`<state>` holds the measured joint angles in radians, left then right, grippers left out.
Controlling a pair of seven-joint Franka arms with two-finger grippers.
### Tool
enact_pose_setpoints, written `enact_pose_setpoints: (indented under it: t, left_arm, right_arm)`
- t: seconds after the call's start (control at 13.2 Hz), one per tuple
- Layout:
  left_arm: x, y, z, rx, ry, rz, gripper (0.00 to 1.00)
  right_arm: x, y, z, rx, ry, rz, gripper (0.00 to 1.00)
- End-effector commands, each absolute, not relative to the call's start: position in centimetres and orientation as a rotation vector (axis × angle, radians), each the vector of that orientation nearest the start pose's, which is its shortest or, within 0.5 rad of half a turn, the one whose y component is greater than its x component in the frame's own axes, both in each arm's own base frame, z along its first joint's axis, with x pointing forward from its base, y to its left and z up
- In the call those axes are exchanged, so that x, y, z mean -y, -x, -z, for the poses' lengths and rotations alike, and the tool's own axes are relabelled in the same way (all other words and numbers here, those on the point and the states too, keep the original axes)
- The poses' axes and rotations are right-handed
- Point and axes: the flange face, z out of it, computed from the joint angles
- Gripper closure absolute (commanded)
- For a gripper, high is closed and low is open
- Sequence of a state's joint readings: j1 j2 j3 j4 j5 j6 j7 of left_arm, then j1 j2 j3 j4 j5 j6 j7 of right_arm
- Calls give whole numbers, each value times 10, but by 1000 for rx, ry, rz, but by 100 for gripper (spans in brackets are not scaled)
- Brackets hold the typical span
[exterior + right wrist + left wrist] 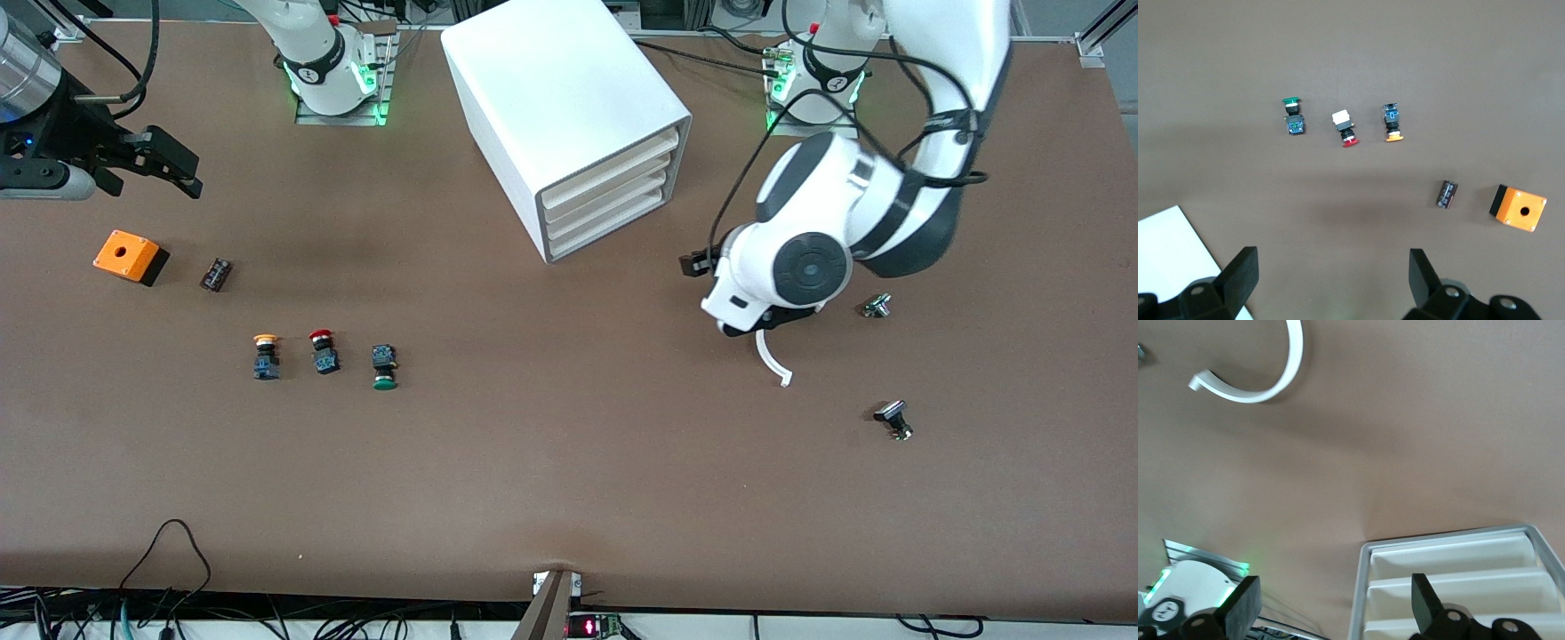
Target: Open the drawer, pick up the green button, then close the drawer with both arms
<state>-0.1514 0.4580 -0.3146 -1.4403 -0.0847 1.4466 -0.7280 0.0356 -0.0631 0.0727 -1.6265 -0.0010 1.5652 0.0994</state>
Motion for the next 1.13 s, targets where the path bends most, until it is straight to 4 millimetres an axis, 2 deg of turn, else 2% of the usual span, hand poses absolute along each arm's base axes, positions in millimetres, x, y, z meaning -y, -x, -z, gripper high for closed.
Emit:
enact_pose_setpoints:
  t: [0.0, 0.23, 0.38, 0.53, 0.6, 0.68, 0.75, 0.91, 0.98, 1.06]
  left_arm:
    - [226, -575, -471, 205, 3058, -639, 1]
    - [167, -575, -517, -96, 3063, -542, 1]
    - [149, -571, -542, -213, 3066, -465, 1]
    - [119, -570, -561, -353, 3072, -388, 1]
    - [100, -574, -564, -431, 3077, -357, 1]
    - [75, -574, -570, -440, 3080, -277, 1]
    - [62, -569, -571, -422, 3078, -162, 1]
    - [42, -555, -568, -345, 3082, 101, 1]
    - [46, -554, -565, -330, 3079, 178, 1]
    - [42, -554, -560, -236, 3094, 181, 1]
  right_arm:
    - [-46, -530, -640, 53, 3154, 18, 0]
    - [-47, -531, -642, 48, 3159, 38, 0]
    - [-44, -534, -642, 41, 3153, 40, 0]
    - [-40, -536, -644, 34, 3150, 44, 0]
    - [-40, -537, -644, 38, 3151, 47, 0]
    - [-41, -537, -646, 55, 3149, 54, 0]
    - [-41, -537, -645, 51, 3148, 49, 0]
    - [-42, -536, -648, 27, 3148, 56, 0]
    - [-42, -536, -650, 29, 3148, 63, 0]
    - [-43, -536, -649, 29, 3149, 64, 0]
